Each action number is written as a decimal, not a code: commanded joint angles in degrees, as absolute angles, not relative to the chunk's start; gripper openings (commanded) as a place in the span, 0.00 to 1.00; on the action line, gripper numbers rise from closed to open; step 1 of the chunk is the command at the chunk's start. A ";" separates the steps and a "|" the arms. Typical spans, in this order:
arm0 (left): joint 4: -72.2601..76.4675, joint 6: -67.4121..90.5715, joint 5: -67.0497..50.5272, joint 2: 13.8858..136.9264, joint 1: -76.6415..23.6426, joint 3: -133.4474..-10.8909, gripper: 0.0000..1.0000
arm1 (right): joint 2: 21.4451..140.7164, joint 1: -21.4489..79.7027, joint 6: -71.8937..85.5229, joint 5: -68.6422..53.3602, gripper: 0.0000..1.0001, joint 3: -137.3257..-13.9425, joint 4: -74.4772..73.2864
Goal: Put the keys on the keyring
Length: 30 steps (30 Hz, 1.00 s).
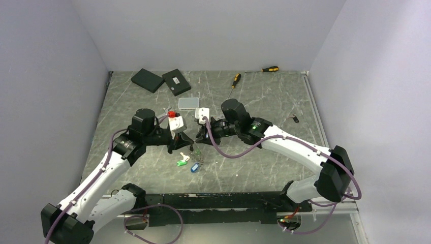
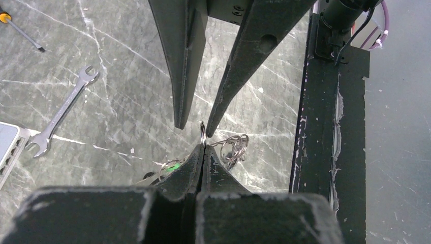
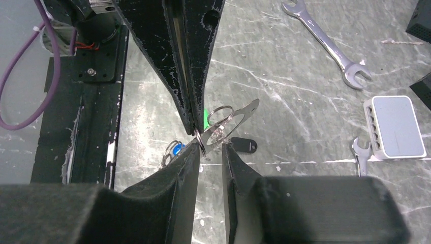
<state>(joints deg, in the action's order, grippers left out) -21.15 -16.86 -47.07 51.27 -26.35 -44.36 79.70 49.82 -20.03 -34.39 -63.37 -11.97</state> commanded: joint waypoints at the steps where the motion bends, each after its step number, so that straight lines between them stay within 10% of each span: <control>1: -19.84 -17.84 -47.38 50.90 -26.63 -47.36 0.00 | 79.08 50.01 -21.19 -34.61 0.23 -66.14 -10.95; 11: -18.52 -16.22 -45.86 49.69 -26.72 -47.18 0.04 | 78.40 49.97 -20.45 -36.65 0.00 -63.18 -5.96; 14: -15.71 -14.05 -43.87 46.26 -26.65 -45.96 0.65 | 75.97 49.86 -18.23 -36.61 0.00 -58.02 2.41; 16: -13.58 -12.60 -42.28 43.56 -26.65 -44.68 0.86 | 73.77 49.52 -15.93 -36.62 0.00 -54.25 9.11; 30: -7.20 -6.02 -48.30 36.23 -25.98 -46.18 0.40 | 68.32 47.97 5.11 -39.82 0.00 -39.36 59.96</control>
